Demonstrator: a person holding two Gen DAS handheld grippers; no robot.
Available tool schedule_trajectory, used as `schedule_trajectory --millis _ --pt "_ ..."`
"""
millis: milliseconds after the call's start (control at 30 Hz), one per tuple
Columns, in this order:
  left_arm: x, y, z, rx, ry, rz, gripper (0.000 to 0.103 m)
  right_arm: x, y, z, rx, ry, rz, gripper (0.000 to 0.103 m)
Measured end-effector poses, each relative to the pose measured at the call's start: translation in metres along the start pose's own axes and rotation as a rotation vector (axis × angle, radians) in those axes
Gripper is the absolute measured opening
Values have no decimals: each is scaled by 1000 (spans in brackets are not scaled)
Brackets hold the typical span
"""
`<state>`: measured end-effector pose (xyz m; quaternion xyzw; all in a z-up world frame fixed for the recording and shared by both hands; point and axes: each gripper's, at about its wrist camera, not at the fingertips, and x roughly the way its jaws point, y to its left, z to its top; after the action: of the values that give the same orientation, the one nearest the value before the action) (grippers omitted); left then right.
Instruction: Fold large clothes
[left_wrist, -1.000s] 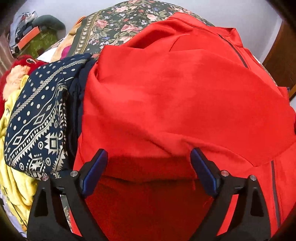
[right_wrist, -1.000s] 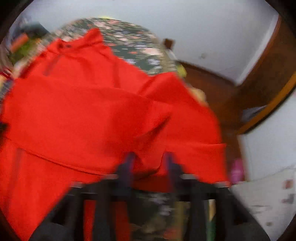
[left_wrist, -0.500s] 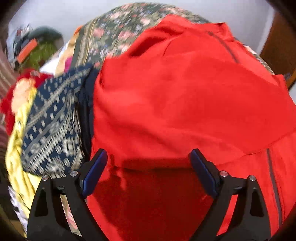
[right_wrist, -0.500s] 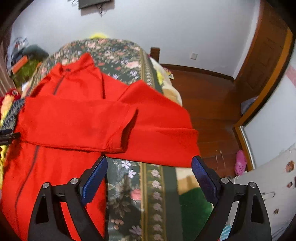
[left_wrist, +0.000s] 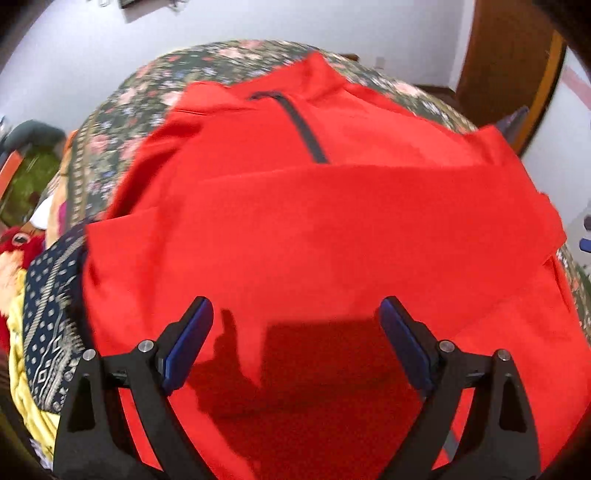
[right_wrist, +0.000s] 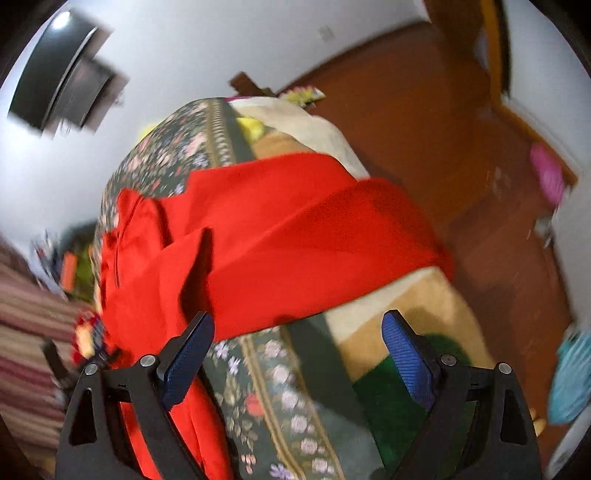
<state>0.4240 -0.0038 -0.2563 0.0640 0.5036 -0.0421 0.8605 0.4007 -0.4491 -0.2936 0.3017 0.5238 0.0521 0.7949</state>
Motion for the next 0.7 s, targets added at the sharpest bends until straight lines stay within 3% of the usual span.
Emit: schedule_trajectory --millis 167,400,467,567,633,700 --pt "21 -17 4 0 -4 -7 98 34 -20 12 92 21 32 91" --pt "30 -20 13 -21 -42 17 103 60 -34 36 163 -89 5 89" --pt "32 -21 16 -25 -43 24 103 64 -41 43 188 -112 -28 81" --pt "32 -20 19 -35 -33 26 103 65 -46 54 234 -137 -67 56" --pt "31 -19 20 -37 -25 24 103 59 -47 57 250 -156 -62 27" --pt "27 -18 17 -33 -19 22 103 47 -43 58 224 -181 -87 14"
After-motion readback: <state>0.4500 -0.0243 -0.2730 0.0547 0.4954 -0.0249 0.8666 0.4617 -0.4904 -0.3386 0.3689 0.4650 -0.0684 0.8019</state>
